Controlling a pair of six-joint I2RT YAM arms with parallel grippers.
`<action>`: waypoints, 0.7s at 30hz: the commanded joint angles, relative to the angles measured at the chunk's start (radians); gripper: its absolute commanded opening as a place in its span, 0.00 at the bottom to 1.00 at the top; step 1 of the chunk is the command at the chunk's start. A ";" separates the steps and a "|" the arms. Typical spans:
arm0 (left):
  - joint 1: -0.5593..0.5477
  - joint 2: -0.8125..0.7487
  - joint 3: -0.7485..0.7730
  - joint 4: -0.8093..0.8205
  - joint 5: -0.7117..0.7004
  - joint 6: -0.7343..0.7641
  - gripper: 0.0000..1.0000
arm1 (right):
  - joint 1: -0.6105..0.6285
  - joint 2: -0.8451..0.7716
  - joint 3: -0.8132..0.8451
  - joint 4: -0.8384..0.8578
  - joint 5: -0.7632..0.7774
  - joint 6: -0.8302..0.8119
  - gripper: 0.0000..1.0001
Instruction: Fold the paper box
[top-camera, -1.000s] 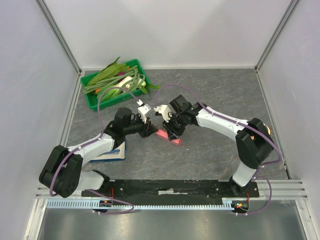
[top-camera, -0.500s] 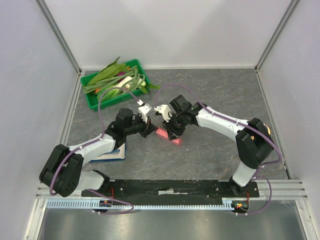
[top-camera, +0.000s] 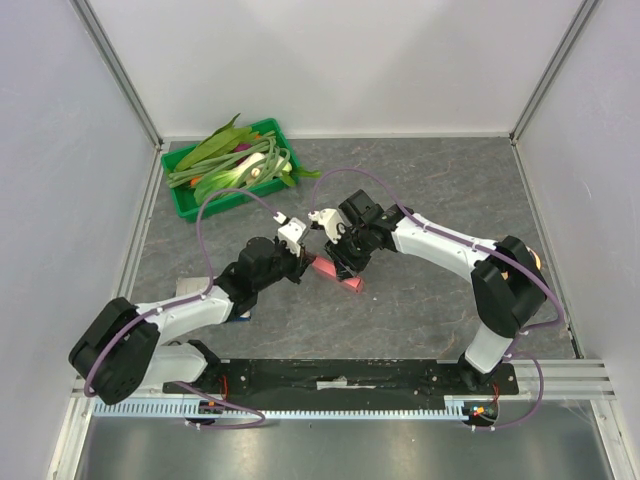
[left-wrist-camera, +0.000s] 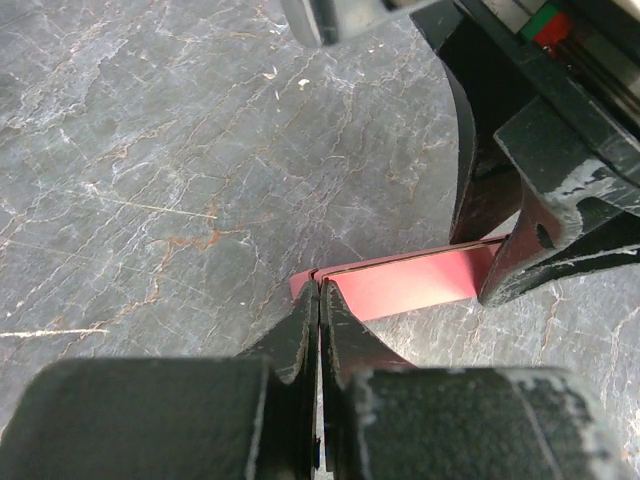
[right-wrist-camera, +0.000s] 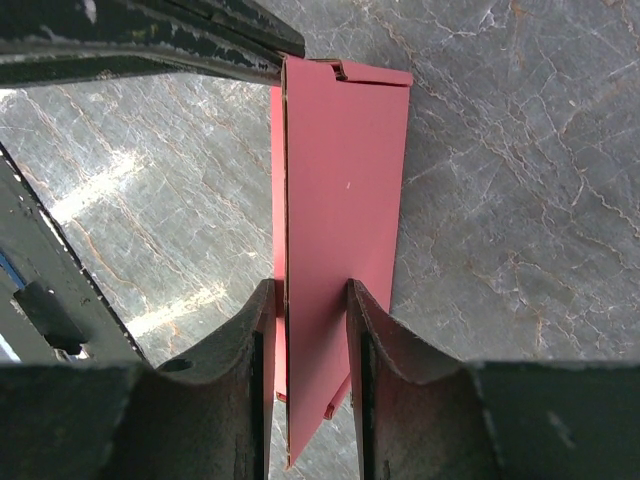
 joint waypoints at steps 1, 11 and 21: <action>-0.043 -0.012 -0.029 0.088 -0.104 -0.054 0.02 | -0.001 0.025 0.011 -0.003 0.019 0.019 0.00; -0.106 0.039 -0.043 0.117 -0.222 -0.072 0.02 | -0.001 0.038 0.024 -0.002 0.012 0.019 0.00; -0.138 0.034 -0.086 0.143 -0.312 -0.092 0.02 | -0.013 0.038 0.038 -0.005 0.016 0.019 0.00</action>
